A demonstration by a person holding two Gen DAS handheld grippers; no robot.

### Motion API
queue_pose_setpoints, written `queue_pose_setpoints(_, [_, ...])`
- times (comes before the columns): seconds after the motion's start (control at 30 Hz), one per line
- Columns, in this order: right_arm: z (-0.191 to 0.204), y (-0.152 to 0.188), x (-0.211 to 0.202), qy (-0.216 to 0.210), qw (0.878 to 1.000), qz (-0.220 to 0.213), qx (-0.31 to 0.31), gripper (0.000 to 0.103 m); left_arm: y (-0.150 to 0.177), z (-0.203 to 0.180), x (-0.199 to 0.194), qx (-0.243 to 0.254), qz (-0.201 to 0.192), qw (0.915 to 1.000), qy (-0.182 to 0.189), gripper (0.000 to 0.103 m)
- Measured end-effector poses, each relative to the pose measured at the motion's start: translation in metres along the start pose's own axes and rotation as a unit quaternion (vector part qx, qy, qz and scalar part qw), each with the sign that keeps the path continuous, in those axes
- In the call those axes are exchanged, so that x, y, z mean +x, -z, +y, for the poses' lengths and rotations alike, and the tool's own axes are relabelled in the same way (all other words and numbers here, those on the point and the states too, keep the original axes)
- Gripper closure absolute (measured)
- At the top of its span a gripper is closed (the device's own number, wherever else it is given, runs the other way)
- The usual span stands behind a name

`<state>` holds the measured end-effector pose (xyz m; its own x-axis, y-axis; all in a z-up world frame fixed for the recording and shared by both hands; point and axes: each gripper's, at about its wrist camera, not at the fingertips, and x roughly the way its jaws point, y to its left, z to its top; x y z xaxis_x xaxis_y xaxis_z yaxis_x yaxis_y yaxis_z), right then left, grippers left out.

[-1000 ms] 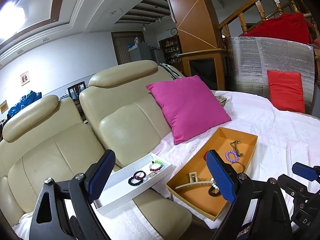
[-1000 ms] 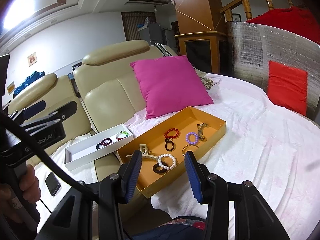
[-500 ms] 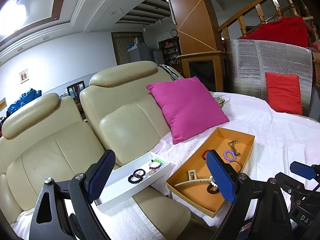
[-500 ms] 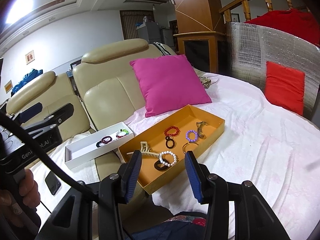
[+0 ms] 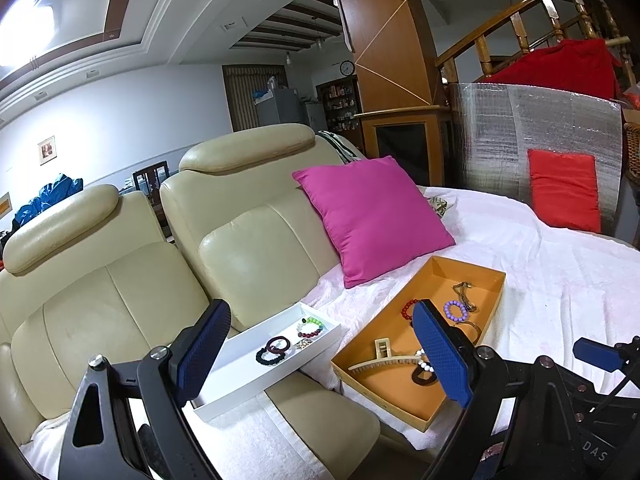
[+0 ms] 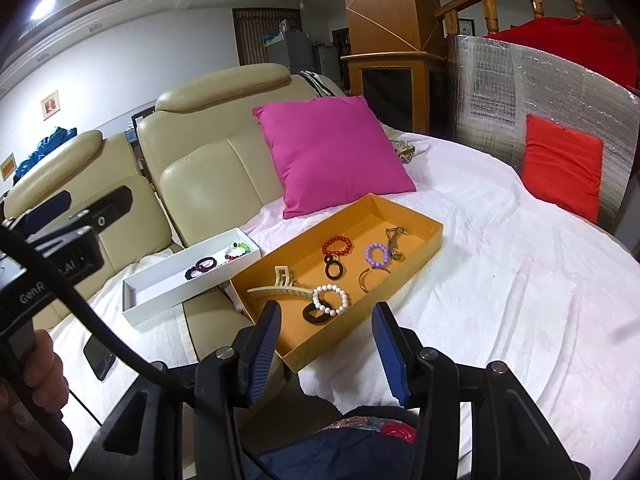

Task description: Organize jewelry

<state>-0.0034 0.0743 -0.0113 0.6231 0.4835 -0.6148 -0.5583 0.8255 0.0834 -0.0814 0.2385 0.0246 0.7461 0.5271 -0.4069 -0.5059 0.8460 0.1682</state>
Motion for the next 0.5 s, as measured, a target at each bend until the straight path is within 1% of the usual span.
queue_pose_setpoints(0.5, [0.0054, 0.0029, -0.0037, -0.002, 1.000, 0.003, -0.007, 0.051, 0.0004, 0.0039, -0.0029, -0.005, 0.003, 1.0000, -0.005, 0.011])
